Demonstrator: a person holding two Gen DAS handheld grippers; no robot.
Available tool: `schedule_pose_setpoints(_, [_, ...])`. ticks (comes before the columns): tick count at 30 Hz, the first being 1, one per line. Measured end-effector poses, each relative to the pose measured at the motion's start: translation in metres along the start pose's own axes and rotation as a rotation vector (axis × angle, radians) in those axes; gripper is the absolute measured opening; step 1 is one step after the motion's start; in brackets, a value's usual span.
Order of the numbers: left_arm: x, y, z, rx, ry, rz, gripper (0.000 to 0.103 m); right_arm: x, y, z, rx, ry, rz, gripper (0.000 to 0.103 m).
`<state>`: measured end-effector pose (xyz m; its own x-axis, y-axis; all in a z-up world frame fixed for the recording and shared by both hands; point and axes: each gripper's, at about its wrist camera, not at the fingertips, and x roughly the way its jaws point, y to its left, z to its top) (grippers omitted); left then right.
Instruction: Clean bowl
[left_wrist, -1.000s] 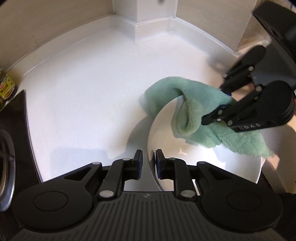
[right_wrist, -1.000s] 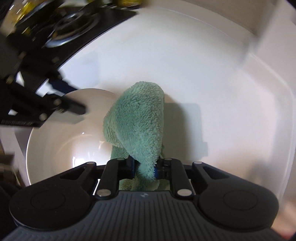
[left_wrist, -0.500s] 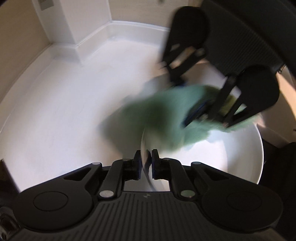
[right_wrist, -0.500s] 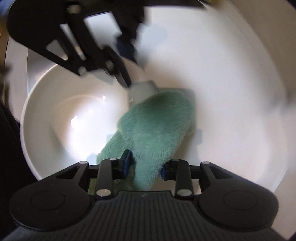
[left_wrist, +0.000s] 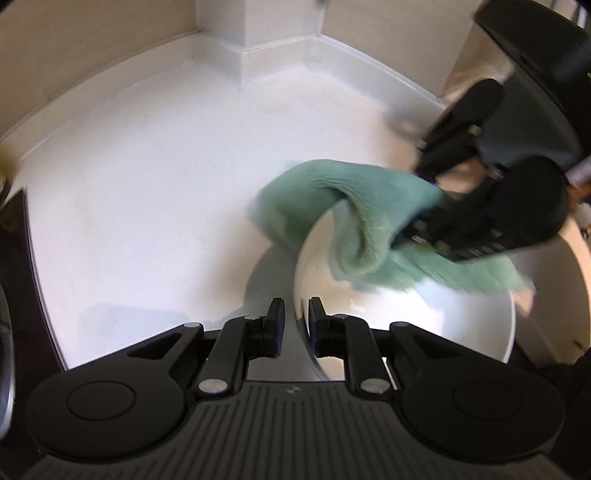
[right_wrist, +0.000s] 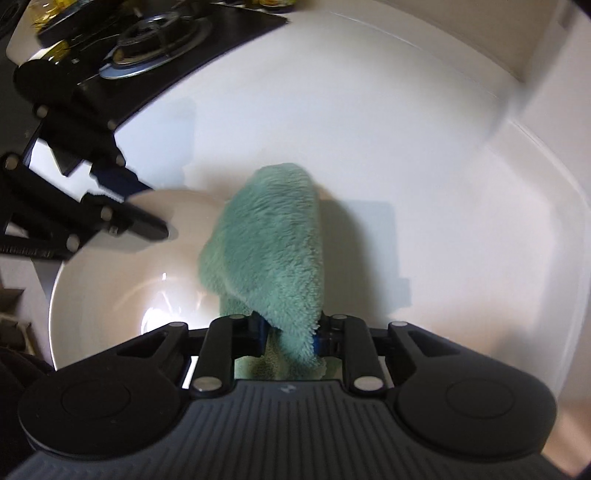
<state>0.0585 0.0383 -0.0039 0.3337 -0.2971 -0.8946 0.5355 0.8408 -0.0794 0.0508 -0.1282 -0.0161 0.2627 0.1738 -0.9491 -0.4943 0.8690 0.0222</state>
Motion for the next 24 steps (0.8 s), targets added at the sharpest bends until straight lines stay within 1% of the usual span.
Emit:
schedule_pose_setpoints(3, [0.007,-0.009,0.015,0.156,0.021,-0.013,0.009,0.005,-0.001,-0.009,-0.053,0.056,0.079,0.017])
schedule_pose_setpoints(4, [0.009,-0.011,0.016,0.177,0.024,-0.012,0.009,0.006,-0.002,-0.010,-0.063,0.078,0.097,0.018])
schedule_pose_setpoints(5, [0.011,-0.016,0.020,0.236,0.034,-0.002,0.009,0.008,-0.001,-0.008,-0.089,0.096,0.096,0.020])
schedule_pose_setpoints(7, [0.014,-0.021,0.025,0.297,0.047,0.005,0.009,0.010,0.002,-0.001,-0.147,0.114,0.061,0.021])
schedule_pose_setpoints(8, [0.015,-0.022,0.027,0.319,0.043,-0.005,0.009,0.012,0.003,0.003,-0.182,0.120,0.042,0.021])
schedule_pose_setpoints(10, [0.014,-0.029,0.024,0.340,0.037,-0.025,0.009,0.015,0.010,0.016,-0.283,0.076,-0.021,0.021])
schedule_pose_setpoints(12, [0.015,-0.033,0.024,0.344,0.032,-0.035,0.010,0.017,0.016,0.029,-0.325,0.038,-0.037,0.021])
schedule_pose_setpoints(13, [0.015,-0.034,0.024,0.346,0.030,-0.040,0.011,0.019,0.018,0.034,-0.327,0.027,-0.031,0.021])
schedule_pose_setpoints(14, [0.014,-0.034,0.021,0.307,0.029,-0.029,0.011,0.021,0.019,0.040,-0.328,0.018,-0.023,0.021])
schedule_pose_setpoints(16, [0.009,-0.028,0.009,0.185,0.031,-0.003,0.015,0.024,0.018,0.042,-0.300,0.008,-0.006,0.020])
schedule_pose_setpoints(17, [0.006,-0.025,0.002,0.124,0.032,0.010,0.018,0.024,0.015,0.041,-0.275,0.002,0.003,0.019])
schedule_pose_setpoints(18, [0.004,-0.022,-0.004,0.063,0.033,0.022,0.021,0.023,0.010,0.038,-0.215,-0.006,0.016,0.018])
schedule_pose_setpoints(20, [0.000,-0.021,-0.021,0.004,0.029,0.024,0.023,0.022,0.002,0.030,-0.140,-0.021,0.025,0.016])
schedule_pose_setpoints(22, [-0.004,-0.018,-0.037,-0.051,-0.013,-0.008,0.023,0.020,-0.004,0.019,-0.032,-0.040,0.028,0.014])
schedule_pose_setpoints(24, [-0.003,-0.018,-0.038,-0.043,-0.012,-0.011,0.020,0.020,-0.002,0.008,0.023,-0.052,0.013,0.014])
